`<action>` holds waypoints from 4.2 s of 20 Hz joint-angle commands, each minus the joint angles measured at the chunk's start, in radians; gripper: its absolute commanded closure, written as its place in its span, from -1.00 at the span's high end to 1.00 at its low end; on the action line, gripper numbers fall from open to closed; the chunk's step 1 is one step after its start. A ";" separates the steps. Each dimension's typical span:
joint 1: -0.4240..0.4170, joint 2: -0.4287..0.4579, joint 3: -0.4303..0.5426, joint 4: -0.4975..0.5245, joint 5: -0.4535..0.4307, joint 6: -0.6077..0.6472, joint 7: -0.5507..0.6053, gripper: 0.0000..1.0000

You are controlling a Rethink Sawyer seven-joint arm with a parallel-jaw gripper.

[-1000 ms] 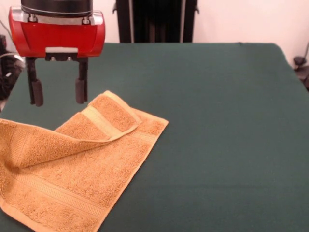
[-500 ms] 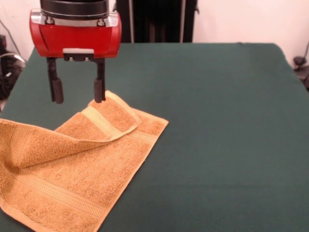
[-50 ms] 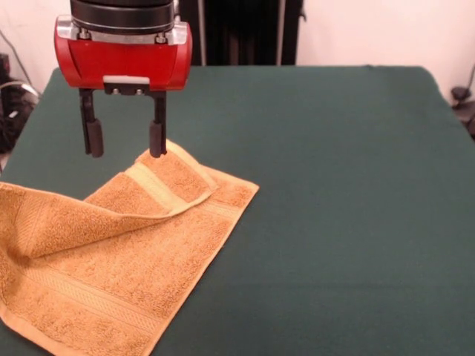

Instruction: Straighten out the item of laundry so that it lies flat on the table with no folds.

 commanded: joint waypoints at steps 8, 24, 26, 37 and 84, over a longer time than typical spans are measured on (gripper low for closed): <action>0.061 0.080 0.034 0.151 0.024 -0.009 0.277 1.00; 0.097 0.084 0.002 0.190 0.039 -0.063 0.354 1.00; 0.100 0.085 -0.001 0.193 0.041 -0.066 0.355 1.00; 0.106 0.093 0.000 0.204 0.038 -0.099 0.326 1.00; 0.110 0.082 -0.010 0.319 0.019 -0.235 0.301 1.00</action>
